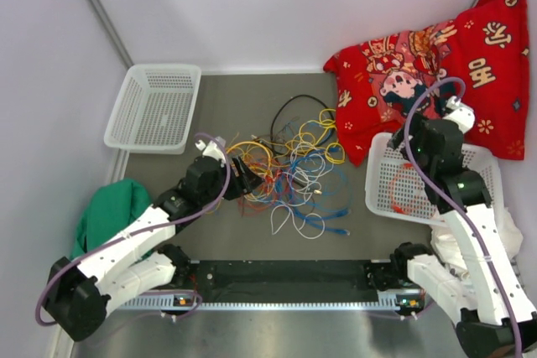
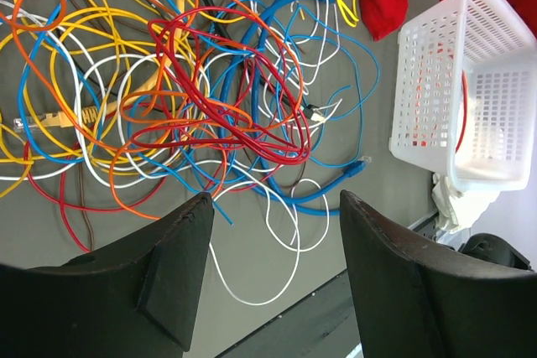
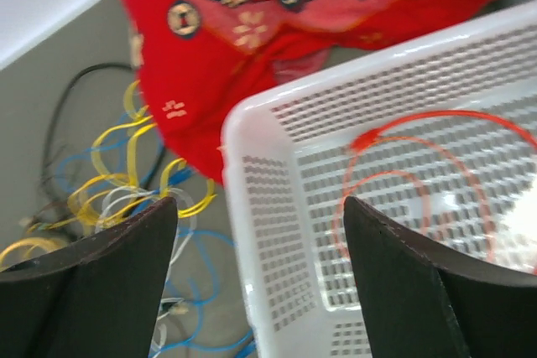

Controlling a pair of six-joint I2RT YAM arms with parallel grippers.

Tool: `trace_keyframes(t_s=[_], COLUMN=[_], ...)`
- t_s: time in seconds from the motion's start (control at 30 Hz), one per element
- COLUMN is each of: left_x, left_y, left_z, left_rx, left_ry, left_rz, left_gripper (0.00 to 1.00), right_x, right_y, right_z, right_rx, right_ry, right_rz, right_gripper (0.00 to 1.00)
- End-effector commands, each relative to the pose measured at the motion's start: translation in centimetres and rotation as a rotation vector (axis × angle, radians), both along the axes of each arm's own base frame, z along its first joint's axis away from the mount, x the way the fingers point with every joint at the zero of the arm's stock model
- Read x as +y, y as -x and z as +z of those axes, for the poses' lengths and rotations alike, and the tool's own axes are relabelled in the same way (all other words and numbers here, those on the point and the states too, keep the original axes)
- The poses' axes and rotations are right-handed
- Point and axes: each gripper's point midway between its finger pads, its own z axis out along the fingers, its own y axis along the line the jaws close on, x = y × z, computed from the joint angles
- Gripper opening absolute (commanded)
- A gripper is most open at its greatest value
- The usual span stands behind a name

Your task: Untangle the cables

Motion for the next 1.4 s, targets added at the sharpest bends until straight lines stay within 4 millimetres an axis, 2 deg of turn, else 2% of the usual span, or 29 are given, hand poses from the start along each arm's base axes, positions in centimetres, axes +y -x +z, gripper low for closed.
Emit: trace_keyframes(t_s=[0.0, 0.03, 0.07, 0.1, 0.13, 0.17, 0.23, 0.27, 0.3, 0.37, 0.4, 0.5, 0.53, 0.6, 0.63, 0.73, 0.77, 0.9, 0.97, 1.0, 1.07, 1.1, 1.17, 1.2, 1.27, 1.3, 1.33, 1.37], left_x=[0.0, 0.1, 0.4, 0.7, 0.9, 1.1, 2.2, 2.5, 3.1, 4.0, 4.5, 5.4, 5.7, 6.1, 6.3, 6.7, 6.8, 6.8, 6.7, 6.7, 6.7, 6.8, 6.9, 7.1, 7.4, 7.5, 7.5, 7.6], left_y=[-0.8, -0.8, -1.0, -1.3, -1.5, -1.2, -1.9, -1.8, -1.6, -1.6, -1.3, -1.0, -0.9, -0.7, -0.5, -0.4, -0.3, -0.4, -0.4, -0.5, -0.5, -0.5, -0.5, -0.6, -0.8, -0.9, -1.0, -1.1], left_z=[1.3, 1.3, 1.3, 1.7, 1.8, 1.5, 1.8, 1.7, 1.4, 1.7, 1.5, 2.0, 2.4, 2.5, 2.8, 2.8, 2.6, 2.2, 2.3, 2.3, 2.5, 2.6, 2.8, 3.2, 3.8, 4.7, 5.3, 5.7], left_rx=[-0.049, -0.049, -0.051, -0.067, -0.067, -0.054, -0.062, -0.056, -0.034, -0.04, -0.031, -0.052, -0.069, -0.078, -0.088, -0.093, -0.088, -0.077, -0.076, -0.075, -0.077, -0.081, -0.092, -0.109, -0.135, -0.171, -0.195, -0.216], left_ry=[-0.015, -0.023, -0.038, -0.055, -0.068, -0.085, -0.128, -0.143, -0.173, -0.196, -0.21, -0.206, -0.194, -0.189, -0.182, -0.184, -0.19, -0.207, -0.208, -0.212, -0.212, -0.21, -0.208, -0.202, -0.196, -0.176, -0.163, -0.153], left_rz=[0.007, 0.009, 0.019, 0.032, 0.04, 0.035, 0.094, 0.103, 0.119, 0.152, 0.162, 0.197, 0.208, 0.224, 0.228, 0.243, 0.243, 0.24, 0.235, 0.235, 0.238, 0.241, 0.248, 0.254, 0.274, 0.28, 0.282, 0.285], left_gripper=[0.66, 0.67, 0.67, 0.67, 0.67, 0.67, 0.67, 0.67, 0.67, 0.67, 0.67, 0.67, 0.67, 0.67, 0.67, 0.67, 0.67, 0.67, 0.67, 0.67, 0.67, 0.67, 0.66, 0.66, 0.66, 0.66, 0.66, 0.66], right_x=[6.5, 9.6, 11.4, 12.9, 15.3, 18.3, 21.9, 24.1, 25.2, 27.6, 29.0, 31.9, 32.8, 34.3, 35.1, 36.3, 36.6, 37.4, 37.7, 37.7, 37.7, 37.4, 37.3, 37.0, 36.2, 35.4, 35.0, 34.1], right_y=[-2.3, -2.0, -2.7, -2.9, -2.8, -2.6, -2.2, -1.3, -1.7, -1.8, -1.5, -1.9, -1.9, -2.3, -2.1, -2.3, -2.4, -2.5, -2.5, -2.5, -2.8, -2.9, -2.8, -2.0, -1.1, -0.2, 0.2, 0.9], right_z=[2.7, 2.7, 1.3, 1.1, 0.5, -1.8, -3.1, -3.8, -5.1, -5.5, -6.5, -6.9, -8.5, -8.7, -9.6, -10.7, -12.2, -15.0, -15.5, -15.6, -14.5, -12.8, -9.4, -5.0, -1.1, 3.9, 5.8, 8.6], right_rx=[-0.118, -0.111, -0.058, -0.045, -0.014, 0.064, 0.117, 0.139, 0.17, 0.148, 0.165, 0.16, 0.204, 0.194, 0.216, 0.25, 0.291, 0.36, 0.374, 0.376, 0.334, 0.293, 0.217, 0.112, 0.028, -0.085, -0.123, -0.163], right_ry=[-0.136, -0.164, -0.166, -0.143, -0.15, -0.139, -0.114, -0.092, -0.065, -0.068, -0.066, -0.098, -0.104, -0.109, -0.118, -0.131, -0.132, -0.148, -0.159, -0.163, -0.166, -0.171, -0.205, -0.235, -0.238, -0.235, -0.222, -0.189], right_rz=[0.296, 0.43, 0.492, 0.56, 0.658, 0.753, 0.899, 0.961, 0.983, 1.04, 1.072, 1.132, 1.152, 1.177, 1.2, 1.216, 1.214, 1.22, 1.23, 1.226, 1.217, 1.205, 1.19, 1.208, 1.198, 1.197, 1.194, 1.198], right_gripper=[0.81, 0.81, 0.82, 0.82, 0.82, 0.82, 0.81, 0.81, 0.81, 0.81, 0.81, 0.81, 0.81, 0.81, 0.81, 0.8, 0.8, 0.77, 0.67, 0.47, 0.24, 0.04, 0.0, 0.0, 0.0, 0.0, 0.0, 0.0])
